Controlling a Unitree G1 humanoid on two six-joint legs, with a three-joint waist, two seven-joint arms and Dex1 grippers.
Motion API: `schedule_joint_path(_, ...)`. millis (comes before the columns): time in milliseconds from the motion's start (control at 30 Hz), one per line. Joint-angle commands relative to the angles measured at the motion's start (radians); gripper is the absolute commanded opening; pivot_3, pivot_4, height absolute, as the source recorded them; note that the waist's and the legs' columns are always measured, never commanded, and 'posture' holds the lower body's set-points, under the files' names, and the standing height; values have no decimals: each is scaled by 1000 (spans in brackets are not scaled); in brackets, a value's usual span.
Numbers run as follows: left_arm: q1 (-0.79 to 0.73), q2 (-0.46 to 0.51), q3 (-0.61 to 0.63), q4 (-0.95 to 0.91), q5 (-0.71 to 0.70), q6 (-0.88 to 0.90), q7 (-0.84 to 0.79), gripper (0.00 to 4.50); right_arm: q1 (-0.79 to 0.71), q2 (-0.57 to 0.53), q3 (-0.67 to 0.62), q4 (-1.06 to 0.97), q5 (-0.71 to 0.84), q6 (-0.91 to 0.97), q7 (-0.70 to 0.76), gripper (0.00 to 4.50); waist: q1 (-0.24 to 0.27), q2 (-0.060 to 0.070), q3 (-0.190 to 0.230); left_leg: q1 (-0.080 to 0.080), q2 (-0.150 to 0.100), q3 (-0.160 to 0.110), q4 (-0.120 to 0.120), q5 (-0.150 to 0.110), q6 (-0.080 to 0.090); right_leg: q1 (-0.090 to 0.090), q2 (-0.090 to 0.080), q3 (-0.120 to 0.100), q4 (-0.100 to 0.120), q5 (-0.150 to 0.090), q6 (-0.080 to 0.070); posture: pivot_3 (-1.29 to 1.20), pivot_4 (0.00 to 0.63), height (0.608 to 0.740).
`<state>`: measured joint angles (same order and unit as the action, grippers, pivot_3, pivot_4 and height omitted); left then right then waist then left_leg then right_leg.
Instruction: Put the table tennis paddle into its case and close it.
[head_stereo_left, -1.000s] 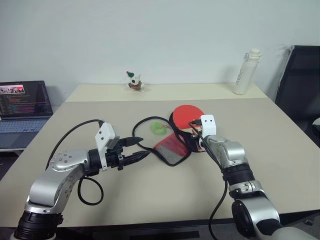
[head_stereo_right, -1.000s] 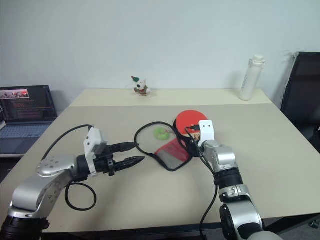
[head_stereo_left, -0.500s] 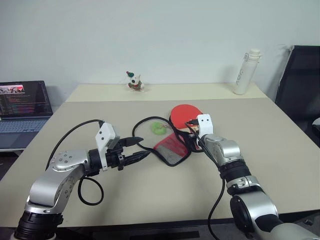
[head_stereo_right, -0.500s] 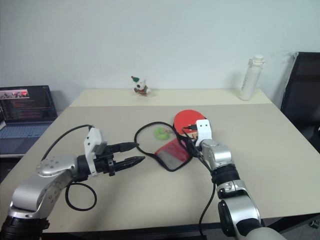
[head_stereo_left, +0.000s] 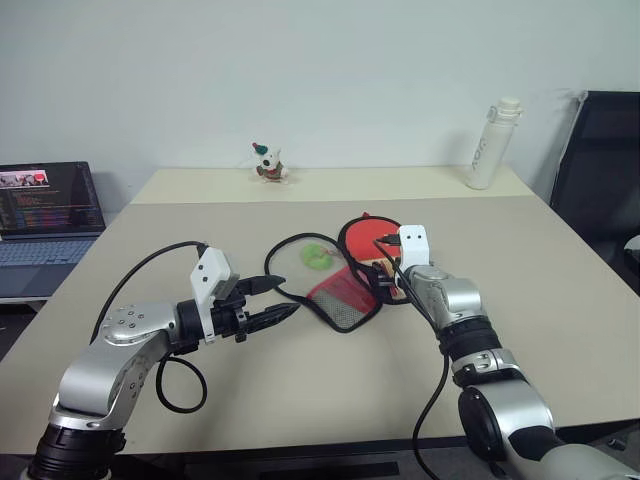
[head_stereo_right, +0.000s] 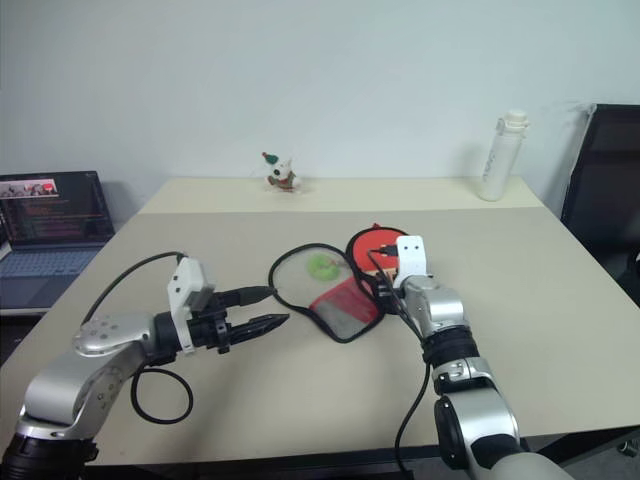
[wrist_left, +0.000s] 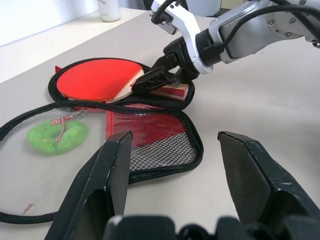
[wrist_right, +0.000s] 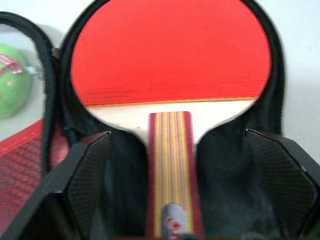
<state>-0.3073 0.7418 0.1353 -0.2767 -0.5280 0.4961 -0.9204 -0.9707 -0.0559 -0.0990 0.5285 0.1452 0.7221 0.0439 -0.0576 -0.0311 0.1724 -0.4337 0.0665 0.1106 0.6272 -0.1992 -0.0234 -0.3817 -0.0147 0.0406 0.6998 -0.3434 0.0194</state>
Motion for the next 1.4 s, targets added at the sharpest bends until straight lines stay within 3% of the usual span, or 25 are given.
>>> schedule_joint_path(33,15,3,31,18,22,-18,31,2981,-16,-30,5,-232,71,40,108,4457,1,0,0,0,0,0,0,0,0,0,0,0,0,0,0,0,150,740)
schedule_joint_path(267,17,23,-1,211,168,-83,80,2981,138,-302,81,-639,267,239,492,4457,11,-1,-1,0,0,-1,0,-1,1,2,-1,-2,-1,0,0,0,150,740)
schedule_joint_path(367,-12,-2,-29,294,206,-109,89,2353,182,-414,80,-729,335,277,608,4500,17,-2,-1,0,0,-1,1,-2,3,2,-1,-2,-1,0,0,0,150,740)
schedule_joint_path(567,-118,-86,-93,451,262,-172,86,143,215,-494,90,-771,357,275,655,4500,20,-2,-1,0,0,-1,2,-3,5,2,0,-2,0,0,0,0,150,740)
schedule_joint_path(600,-148,-109,-110,495,275,-188,86,65,224,-502,95,-778,356,272,657,4500,20,-2,-1,0,0,-1,2,-3,5,2,0,-2,0,0,0,0,150,740)
schedule_joint_path(1033,-364,-294,-181,892,375,-320,99,65,262,-535,93,-800,362,269,642,4500,28,-2,-1,0,-1,-1,3,-1,2,2,-1,-2,0,0,0,0,150,740)
schedule_joint_path(1400,-597,-388,-184,1002,403,-389,81,65,281,-579,53,-804,387,288,654,4500,31,-3,-1,0,-2,-1,4,-1,2,3,-1,-4,-1,0,0,0,150,740)
